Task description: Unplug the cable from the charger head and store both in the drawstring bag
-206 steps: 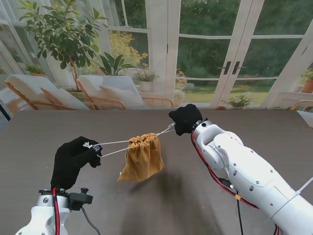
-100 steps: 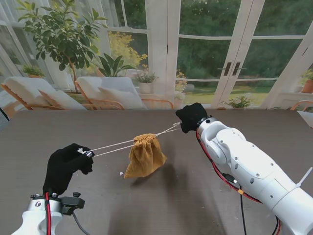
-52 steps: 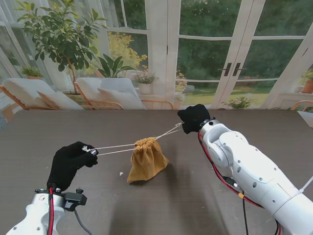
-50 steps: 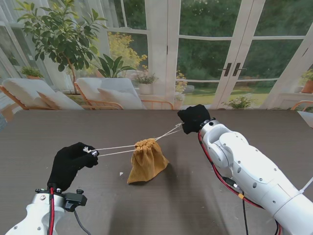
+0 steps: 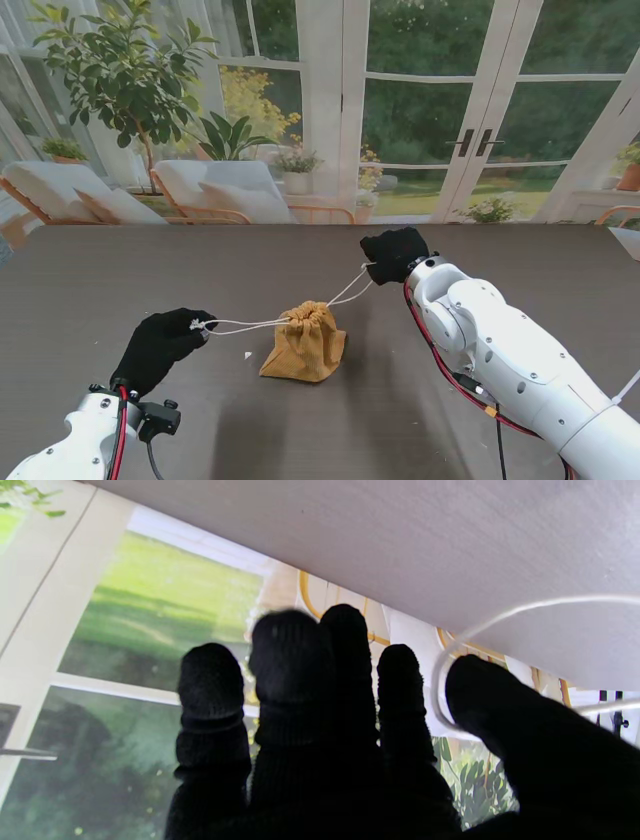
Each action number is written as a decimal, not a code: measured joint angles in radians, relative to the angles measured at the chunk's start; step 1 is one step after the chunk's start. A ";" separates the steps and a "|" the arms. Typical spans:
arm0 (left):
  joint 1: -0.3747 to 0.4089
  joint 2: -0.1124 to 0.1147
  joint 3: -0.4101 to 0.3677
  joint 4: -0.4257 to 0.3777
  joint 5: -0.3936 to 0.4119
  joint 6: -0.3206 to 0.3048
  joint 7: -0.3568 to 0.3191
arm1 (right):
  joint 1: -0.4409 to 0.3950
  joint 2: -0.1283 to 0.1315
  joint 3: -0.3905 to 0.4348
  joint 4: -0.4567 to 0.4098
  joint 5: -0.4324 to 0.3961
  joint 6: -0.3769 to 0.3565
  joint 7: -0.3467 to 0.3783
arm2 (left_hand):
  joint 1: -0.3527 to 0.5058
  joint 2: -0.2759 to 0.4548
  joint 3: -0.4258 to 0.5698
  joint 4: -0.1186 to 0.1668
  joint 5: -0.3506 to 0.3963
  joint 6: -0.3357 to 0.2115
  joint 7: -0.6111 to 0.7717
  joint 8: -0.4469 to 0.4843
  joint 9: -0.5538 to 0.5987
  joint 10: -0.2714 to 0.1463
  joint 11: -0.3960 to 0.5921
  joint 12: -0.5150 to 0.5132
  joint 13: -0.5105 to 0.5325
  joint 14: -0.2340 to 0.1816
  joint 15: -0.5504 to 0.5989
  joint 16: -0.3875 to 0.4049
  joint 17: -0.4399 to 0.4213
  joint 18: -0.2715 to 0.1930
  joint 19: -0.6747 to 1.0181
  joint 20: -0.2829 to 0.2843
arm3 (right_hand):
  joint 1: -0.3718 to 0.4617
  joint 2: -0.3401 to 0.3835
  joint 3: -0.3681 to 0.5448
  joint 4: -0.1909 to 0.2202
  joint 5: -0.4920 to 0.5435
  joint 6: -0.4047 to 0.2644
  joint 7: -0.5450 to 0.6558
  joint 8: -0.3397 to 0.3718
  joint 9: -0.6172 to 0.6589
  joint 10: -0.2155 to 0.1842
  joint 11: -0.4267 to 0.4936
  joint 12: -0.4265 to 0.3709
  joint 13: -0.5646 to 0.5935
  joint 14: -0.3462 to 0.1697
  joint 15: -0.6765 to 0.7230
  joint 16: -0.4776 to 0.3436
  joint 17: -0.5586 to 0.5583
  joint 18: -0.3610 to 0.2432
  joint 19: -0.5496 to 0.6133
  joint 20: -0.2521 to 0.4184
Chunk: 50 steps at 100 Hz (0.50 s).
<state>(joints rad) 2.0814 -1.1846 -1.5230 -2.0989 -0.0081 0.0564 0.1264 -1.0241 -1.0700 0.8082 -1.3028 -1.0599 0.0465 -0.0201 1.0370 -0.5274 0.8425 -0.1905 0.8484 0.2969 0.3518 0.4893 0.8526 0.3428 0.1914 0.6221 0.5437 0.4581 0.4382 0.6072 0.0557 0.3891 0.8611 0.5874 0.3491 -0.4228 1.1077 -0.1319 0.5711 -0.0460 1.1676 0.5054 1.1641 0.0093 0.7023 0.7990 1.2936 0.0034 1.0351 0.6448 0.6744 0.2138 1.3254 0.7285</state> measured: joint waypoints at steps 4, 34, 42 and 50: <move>-0.001 0.003 0.000 0.000 0.026 0.014 -0.012 | -0.001 0.001 0.000 -0.003 0.000 0.002 0.013 | -0.042 0.003 0.030 0.023 -0.024 0.008 -0.063 -0.018 -0.041 0.000 -0.018 -0.066 -0.032 -0.014 -0.051 -0.034 -0.020 -0.015 -0.064 -0.017 | -0.019 0.010 -0.024 0.018 -0.023 0.010 -0.042 -0.003 -0.032 0.005 -0.015 -0.013 0.000 0.006 -0.068 -0.015 0.000 0.001 -0.028 0.000; -0.013 0.018 -0.002 0.016 0.040 0.043 -0.066 | -0.013 0.009 0.011 -0.023 0.022 0.004 0.109 | -0.119 0.022 0.057 0.065 -0.134 0.049 -0.203 -0.162 -0.222 0.000 -0.090 -0.221 -0.171 -0.051 -0.222 -0.147 -0.072 -0.073 -0.330 -0.053 | -0.133 0.029 -0.188 0.098 -0.190 0.089 -0.355 0.072 -0.362 0.070 -0.205 -0.178 -0.221 0.108 -0.568 -0.120 0.000 0.059 -0.269 -0.046; -0.015 0.021 -0.002 0.020 0.051 0.050 -0.080 | -0.020 0.012 0.022 -0.034 0.023 -0.003 0.134 | -0.140 0.022 0.048 0.065 -0.166 0.055 -0.222 -0.188 -0.262 -0.002 -0.113 -0.253 -0.193 -0.061 -0.262 -0.175 -0.076 -0.087 -0.422 -0.056 | -0.144 -0.018 -0.196 0.098 -0.231 0.118 -0.420 0.020 -0.442 0.095 -0.268 -0.231 -0.311 0.139 -0.659 -0.177 0.000 0.077 -0.328 -0.052; -0.016 0.024 -0.005 0.022 0.060 0.054 -0.093 | -0.021 0.016 0.025 -0.038 0.024 -0.016 0.145 | -0.163 0.020 0.033 0.072 -0.196 0.059 -0.238 -0.217 -0.310 -0.008 -0.115 -0.295 -0.251 -0.078 -0.311 -0.213 -0.072 -0.098 -0.556 -0.056 | -0.154 -0.057 -0.207 0.098 -0.249 0.146 -0.460 -0.013 -0.507 0.117 -0.280 -0.269 -0.395 0.166 -0.724 -0.226 -0.004 0.093 -0.378 -0.073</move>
<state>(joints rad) 2.0652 -1.1607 -1.5280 -2.0766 0.0521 0.1103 0.0337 -1.0451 -1.0541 0.8331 -1.3404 -1.0360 0.0304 0.1250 0.8742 -0.5073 0.8755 -0.1184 0.6524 0.3559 0.1140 0.2724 0.5426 0.3345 0.0761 0.3266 0.2929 0.3802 0.1268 0.3942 -0.0163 0.2910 0.3053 0.5312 0.1950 -0.4802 0.9007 -0.0334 0.3222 0.0997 0.7079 0.4927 0.6573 0.1265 0.4218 0.5303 0.8990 0.1699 0.3113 0.4189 0.6703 0.3071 0.9477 0.6551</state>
